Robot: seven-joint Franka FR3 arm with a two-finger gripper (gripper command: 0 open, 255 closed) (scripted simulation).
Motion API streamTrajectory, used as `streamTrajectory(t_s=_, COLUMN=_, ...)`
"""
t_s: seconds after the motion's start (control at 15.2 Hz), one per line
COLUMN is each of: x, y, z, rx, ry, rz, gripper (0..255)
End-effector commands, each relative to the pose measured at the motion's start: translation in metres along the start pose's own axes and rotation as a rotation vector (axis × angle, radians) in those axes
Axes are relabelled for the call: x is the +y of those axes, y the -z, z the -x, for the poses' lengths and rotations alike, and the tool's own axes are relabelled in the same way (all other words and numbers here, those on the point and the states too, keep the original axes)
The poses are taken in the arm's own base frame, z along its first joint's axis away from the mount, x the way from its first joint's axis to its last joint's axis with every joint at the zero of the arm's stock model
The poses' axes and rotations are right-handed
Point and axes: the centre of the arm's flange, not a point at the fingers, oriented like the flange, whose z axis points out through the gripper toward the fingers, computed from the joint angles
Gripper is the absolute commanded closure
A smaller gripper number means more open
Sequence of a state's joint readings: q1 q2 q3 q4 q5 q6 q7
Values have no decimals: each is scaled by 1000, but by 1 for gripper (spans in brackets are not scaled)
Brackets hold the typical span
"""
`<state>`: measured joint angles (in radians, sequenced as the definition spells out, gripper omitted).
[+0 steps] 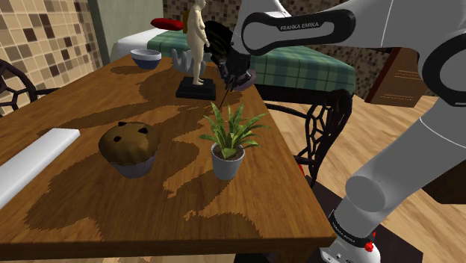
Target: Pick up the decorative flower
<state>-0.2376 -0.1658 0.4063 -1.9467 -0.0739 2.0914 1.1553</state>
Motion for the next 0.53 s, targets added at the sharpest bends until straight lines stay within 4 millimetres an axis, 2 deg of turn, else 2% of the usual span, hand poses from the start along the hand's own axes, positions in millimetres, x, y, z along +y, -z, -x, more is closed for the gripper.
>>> streamTrajectory(t_s=0.0, x=0, y=0, z=0, rx=0, ry=0, rz=0, gripper=255)
streamTrajectory(t_s=0.2, x=0, y=0, z=0, rx=-1, ry=0, rz=0, gripper=255)
streamTrajectory(t_s=0.46, x=-4, y=20, z=-6, rx=-1, ry=0, rz=0, gripper=255)
